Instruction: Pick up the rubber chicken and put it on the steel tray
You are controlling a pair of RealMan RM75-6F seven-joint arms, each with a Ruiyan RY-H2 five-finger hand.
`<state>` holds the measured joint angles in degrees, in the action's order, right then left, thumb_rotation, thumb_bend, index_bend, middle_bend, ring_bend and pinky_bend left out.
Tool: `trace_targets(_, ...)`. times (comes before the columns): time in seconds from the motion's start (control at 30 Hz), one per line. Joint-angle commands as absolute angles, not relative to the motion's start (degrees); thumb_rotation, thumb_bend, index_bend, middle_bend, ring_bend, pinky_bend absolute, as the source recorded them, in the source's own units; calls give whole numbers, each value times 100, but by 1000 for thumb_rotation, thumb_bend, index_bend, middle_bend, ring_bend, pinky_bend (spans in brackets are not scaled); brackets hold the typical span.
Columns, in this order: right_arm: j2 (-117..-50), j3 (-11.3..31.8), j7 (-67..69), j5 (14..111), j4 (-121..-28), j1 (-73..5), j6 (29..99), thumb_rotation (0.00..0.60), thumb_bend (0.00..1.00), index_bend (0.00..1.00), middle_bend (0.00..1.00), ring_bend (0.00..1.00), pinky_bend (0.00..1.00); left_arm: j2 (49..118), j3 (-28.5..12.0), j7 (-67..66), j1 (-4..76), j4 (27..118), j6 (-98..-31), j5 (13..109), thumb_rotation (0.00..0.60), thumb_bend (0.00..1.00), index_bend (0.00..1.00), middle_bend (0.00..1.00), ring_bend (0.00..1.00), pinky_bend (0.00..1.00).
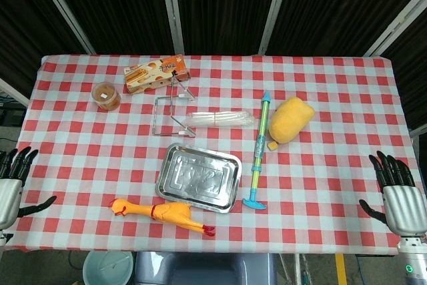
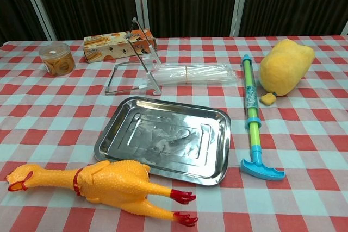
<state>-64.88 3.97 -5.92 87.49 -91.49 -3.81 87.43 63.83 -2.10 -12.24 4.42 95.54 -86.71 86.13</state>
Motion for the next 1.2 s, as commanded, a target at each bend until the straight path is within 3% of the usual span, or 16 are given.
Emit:
trace_targets(0.03, -6495, 398, -581, 8747, -9148, -382, 8740, 600, 212, 0, 19, 0, 77, 6377, -200, -1225, 437, 9566, -8663, 8604, 600, 0, 75, 55, 0, 21)
trace_targets(0.6, -6509, 334, -471, 8868, -9083, -297, 8877, 600, 212, 0, 0, 0, 55, 6263, -105, -855, 577, 9661, -8436, 8861, 600, 12, 130, 106, 33, 35)
trace_targets(0.87, -6517, 295, -468, 8972, -9064, -342, 8818, 600, 212, 0, 0, 0, 44, 6449, 93, -768, 1142, 9783, -7683, 9530, 600, 60, 343, 328, 244, 308)
trace_targets(1.0, -6502, 286, -456, 9020, -9074, -347, 8832, 600, 212, 0, 0, 0, 44, 6662, 189, -843, 1467, 9794, -7234, 9821, 600, 63, 341, 371, 320, 377)
trace_targets(1.2, -6486, 245, -393, 9056, -9062, -321, 8847, 600, 212, 0, 0, 0, 44, 7091, 253, -1177, 1923, 9765, -6484, 9929, 600, 63, 264, 396, 356, 431)
